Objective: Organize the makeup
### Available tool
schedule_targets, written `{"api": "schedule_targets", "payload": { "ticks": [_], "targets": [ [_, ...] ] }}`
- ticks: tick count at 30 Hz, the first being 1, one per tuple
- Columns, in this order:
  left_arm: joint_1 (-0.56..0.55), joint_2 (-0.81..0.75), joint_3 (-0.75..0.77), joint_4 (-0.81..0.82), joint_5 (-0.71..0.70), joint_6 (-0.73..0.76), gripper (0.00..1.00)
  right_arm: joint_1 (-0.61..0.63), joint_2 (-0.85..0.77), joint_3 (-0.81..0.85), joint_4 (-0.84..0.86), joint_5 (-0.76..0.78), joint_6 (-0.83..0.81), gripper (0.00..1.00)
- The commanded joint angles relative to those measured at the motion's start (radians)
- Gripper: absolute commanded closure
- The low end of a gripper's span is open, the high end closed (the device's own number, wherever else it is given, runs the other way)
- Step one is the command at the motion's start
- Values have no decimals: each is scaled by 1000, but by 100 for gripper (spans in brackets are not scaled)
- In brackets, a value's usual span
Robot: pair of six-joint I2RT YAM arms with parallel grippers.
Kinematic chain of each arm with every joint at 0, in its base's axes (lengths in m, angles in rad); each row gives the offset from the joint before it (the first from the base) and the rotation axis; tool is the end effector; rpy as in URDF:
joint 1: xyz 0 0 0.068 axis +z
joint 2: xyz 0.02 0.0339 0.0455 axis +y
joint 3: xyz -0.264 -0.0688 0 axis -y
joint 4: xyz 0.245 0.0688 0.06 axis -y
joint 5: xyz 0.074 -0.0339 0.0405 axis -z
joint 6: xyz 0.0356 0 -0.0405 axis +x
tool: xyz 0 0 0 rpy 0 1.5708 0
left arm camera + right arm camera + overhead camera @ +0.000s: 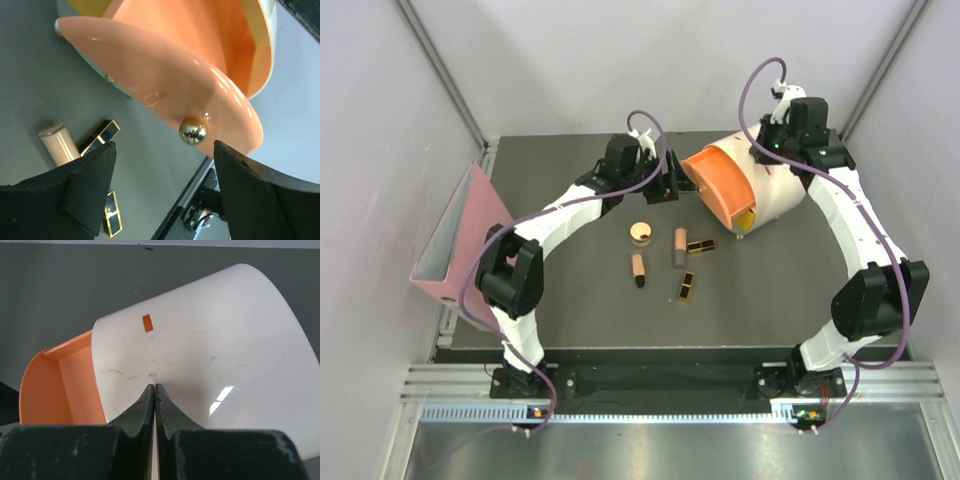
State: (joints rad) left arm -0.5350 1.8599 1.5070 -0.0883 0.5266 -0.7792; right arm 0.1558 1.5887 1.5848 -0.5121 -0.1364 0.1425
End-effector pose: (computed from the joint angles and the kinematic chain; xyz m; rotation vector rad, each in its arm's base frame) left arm 0.3700 -0.2401 0.2934 0.1047 2.2217 -1.3165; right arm 0.3598 0.0614 0.3826 -0.0973 2.0955 0.3230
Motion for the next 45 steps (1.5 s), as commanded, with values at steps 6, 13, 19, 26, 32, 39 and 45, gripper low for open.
{"api": "schedule_targets", "payload": {
  "ticks": [6,13,19,26,32,39,45],
  "targets": [
    [1,-269,-59,-200,-124,263,16,-4,-21,-32,-78,-2,9,100],
    [0,-366,-97,-496,-299,417,16,-4,-29,-52,-77,-3,8,100],
    [1,-332,-113,-718,-473,360,14,-4,-39,-66,-78,-3,8,100],
    [0,-217,-140,-821,-479,288,14,-4,-53,-88,-83,-3,6,100],
    [-10,-116,-149,-815,-444,253,19,-4,-56,-91,-101,-8,-3,100],
    [-51,-9,-105,-780,-410,196,21,-4,-53,-72,-118,-15,-14,100],
    [-82,62,-51,-772,-424,176,22,-4,-47,-66,-126,-29,-18,100]
  ]
}}
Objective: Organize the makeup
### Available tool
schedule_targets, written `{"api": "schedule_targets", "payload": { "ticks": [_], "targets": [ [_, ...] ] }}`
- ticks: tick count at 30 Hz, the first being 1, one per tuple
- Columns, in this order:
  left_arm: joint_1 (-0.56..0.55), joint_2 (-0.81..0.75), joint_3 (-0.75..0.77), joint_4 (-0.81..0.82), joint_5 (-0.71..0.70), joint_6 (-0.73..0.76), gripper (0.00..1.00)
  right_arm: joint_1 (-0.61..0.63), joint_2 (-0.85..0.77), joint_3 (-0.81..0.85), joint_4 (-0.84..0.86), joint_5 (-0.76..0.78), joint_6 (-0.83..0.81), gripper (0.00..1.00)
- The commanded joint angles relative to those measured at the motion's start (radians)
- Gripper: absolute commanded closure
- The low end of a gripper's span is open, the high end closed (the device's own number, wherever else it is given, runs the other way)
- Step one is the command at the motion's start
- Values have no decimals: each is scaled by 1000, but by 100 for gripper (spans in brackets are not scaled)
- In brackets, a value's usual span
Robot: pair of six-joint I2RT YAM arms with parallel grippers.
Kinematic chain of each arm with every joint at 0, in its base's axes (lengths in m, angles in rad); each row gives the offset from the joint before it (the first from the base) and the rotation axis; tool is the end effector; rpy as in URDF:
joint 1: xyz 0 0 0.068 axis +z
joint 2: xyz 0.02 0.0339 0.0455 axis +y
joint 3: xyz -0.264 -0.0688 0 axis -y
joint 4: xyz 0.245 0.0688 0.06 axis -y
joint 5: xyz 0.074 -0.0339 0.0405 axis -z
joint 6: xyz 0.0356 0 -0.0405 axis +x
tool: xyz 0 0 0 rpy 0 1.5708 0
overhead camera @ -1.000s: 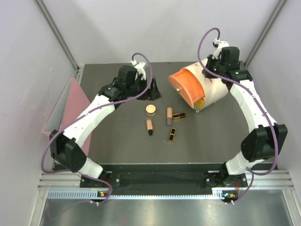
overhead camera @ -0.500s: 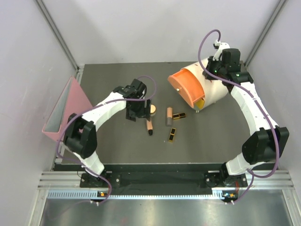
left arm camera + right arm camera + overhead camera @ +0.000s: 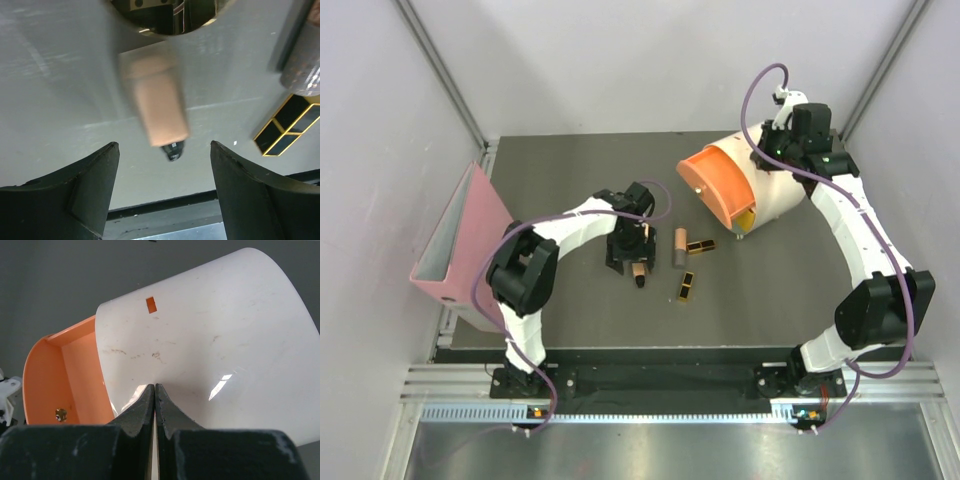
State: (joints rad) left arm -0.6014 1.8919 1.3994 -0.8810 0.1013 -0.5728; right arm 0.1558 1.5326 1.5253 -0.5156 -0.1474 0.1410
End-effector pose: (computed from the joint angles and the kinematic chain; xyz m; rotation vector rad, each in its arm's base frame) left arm 0.3022 -0.2118 0.1937 0.0583 3.0188 -0.2930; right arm 0.3449 0.0595 0.3810 -0.1053 2.1022 0.3332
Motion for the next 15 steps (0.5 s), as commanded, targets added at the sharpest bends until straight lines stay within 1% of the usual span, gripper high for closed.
{"api": "schedule_targets", "payload": {
  "ticks": [1,3,6,9,10,12,13,14,15],
  "targets": [
    [-18,35,56,25,-8,-39,23,-4,9,-8,-123,-20,-18,100],
    [-18,47,56,34,-17,-42,24,-4,8,-8,-124,-24,-20,100],
    [-18,82,87,14,-49,-50,28,-5,6,-13,-127,-31,-23,100],
    [-17,108,108,4,-81,-55,34,-5,1,-20,-129,-38,-24,100],
    [-17,114,121,-6,-89,-56,37,-4,0,-20,-129,-40,-24,100],
    [-17,127,128,-1,-92,-55,45,-4,0,-24,-129,-46,-26,100],
    [-17,133,133,0,-121,-52,49,-4,0,-24,-130,-47,-30,100],
    [-17,139,136,-3,-133,-50,62,-4,-2,-24,-132,-47,-29,99],
    [-17,154,139,-7,-138,-50,72,-4,0,-22,-133,-49,-30,99]
  ]
}}
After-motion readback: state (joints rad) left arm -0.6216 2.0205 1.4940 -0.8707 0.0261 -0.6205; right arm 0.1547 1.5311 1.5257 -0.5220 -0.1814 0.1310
